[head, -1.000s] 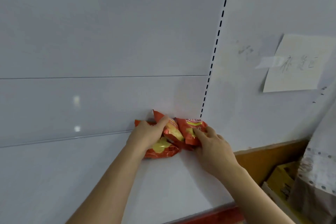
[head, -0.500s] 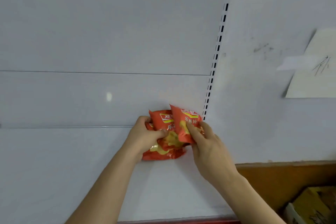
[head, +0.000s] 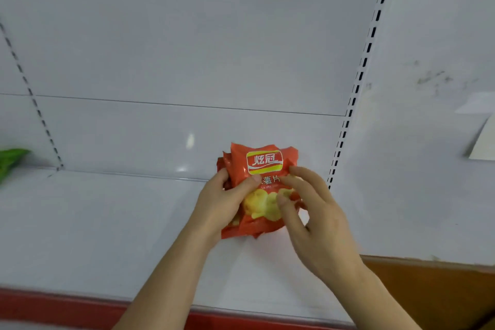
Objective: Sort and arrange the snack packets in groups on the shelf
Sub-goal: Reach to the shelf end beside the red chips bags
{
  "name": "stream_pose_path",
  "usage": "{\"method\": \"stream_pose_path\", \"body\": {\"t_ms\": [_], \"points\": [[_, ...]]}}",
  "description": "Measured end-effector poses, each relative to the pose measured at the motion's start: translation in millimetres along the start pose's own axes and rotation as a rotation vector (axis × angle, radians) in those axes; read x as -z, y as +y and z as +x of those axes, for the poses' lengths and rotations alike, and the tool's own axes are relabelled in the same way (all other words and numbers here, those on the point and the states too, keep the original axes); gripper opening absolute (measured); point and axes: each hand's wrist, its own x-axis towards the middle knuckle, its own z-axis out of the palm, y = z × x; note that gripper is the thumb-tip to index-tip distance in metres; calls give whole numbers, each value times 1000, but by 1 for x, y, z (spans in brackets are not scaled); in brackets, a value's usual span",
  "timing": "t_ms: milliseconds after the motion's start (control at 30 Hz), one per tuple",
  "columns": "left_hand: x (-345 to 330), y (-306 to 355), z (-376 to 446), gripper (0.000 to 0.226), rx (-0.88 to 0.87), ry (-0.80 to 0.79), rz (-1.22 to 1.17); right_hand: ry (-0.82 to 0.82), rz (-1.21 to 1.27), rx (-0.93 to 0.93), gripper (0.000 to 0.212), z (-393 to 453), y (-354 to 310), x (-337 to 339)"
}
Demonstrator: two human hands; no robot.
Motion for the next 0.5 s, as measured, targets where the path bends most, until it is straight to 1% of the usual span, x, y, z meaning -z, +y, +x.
{"method": "stream_pose_path", "body": {"t_ms": [33,67,100,133,167,233,267,333,400,467,500], "points": [[8,3,-6,34,-27,15,-4,51,56,-83,45,4,-7,-4],[16,7,-12,29,-50,34,-6,66,107,-181,55,8,-15,-8],[26,10,-17,26,-74,50,-5,39,168,-276,62,11,-23,-14],[36,13,-22,27,-93,64,7,-8,249,-345,59,13,-31,-21],[48,16,-26,30,-113,80,32,-61,336,-382,49,13,-37,-29],[71,22,-36,40,-151,109,70,-125,416,-375,27,9,-53,-47],[84,25,-42,49,-164,112,61,-128,430,-360,22,6,-64,-57],[111,25,-50,68,-153,101,29,-116,464,-341,20,2,-90,-76],[143,24,-57,82,-105,52,-38,-108,473,-321,17,0,-120,-96],[180,24,-67,85,-69,15,-119,-113,490,-312,14,-3,-152,-117],[202,24,-73,81,-66,19,-133,-128,511,-318,12,-5,-167,-129]]}}
